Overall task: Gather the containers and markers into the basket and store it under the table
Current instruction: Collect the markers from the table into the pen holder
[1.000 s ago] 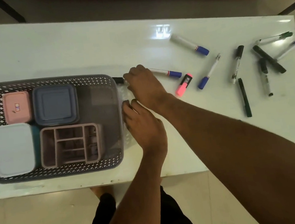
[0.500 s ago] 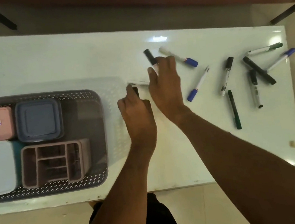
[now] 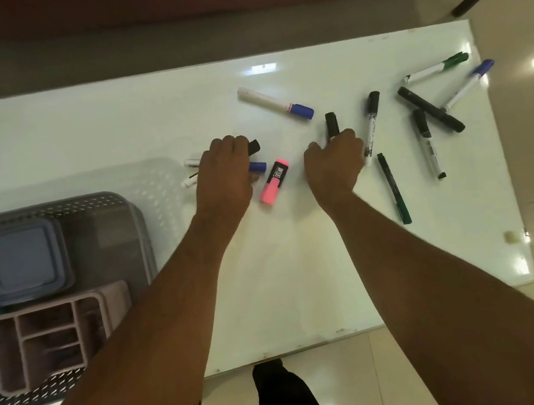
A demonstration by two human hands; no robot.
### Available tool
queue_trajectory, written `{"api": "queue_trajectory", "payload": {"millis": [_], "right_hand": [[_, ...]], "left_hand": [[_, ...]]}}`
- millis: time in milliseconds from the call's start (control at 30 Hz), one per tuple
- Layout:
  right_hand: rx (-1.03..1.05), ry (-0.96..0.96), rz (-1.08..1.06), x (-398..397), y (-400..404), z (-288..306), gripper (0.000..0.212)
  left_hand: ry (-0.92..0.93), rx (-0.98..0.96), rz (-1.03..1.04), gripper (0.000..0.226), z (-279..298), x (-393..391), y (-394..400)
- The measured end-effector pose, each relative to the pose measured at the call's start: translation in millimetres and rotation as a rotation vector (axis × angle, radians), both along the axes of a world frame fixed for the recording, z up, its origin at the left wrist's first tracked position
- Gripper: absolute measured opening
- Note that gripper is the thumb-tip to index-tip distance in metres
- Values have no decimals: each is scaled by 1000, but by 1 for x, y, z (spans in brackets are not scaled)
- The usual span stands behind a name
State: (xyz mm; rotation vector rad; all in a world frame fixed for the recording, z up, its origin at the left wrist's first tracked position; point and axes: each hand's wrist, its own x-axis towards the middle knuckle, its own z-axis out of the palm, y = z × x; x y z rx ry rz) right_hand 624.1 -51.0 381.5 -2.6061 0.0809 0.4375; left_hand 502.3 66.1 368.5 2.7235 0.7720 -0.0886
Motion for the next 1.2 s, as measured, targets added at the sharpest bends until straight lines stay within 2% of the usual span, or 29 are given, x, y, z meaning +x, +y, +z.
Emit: {"api": "queue_trajectory", "payload": {"millis": [67, 133, 200, 300, 400, 467, 567, 800, 1033, 1200], "right_hand": [[-8, -2, -1, 1, 1, 1, 32], [-22, -6, -16, 2, 1, 4, 30], [-26, -42, -16, 1, 0, 5, 28], [64, -129, -2, -8, 2, 7, 25], [236, -197, -8, -24, 14, 18, 21], [382, -215, -35, -40, 25, 31, 17], [615, -156, -20, -69, 43, 54, 17], [862, -133, 73, -174, 81, 100, 18], [930, -121, 185, -285, 99, 115, 16], [961, -158, 208, -341, 96, 104, 14]], "left_hand": [[-3, 75, -9, 24, 0, 2, -2], [-82, 111, 22, 5, 1, 3, -5], [-168, 103, 114, 11, 2, 4, -7], [-313, -91, 281, 6, 14, 7, -13], [-431, -369, 495, 18, 42, 5, -15], [-468, -449, 583, 27, 61, -3, -14], [-594, -509, 613, 29, 80, -24, -8], [-777, -442, 696, 31, 124, -121, 8], [-924, -405, 704, 23, 145, -230, 25], [-1014, -415, 838, 21, 131, -301, 41]]}}
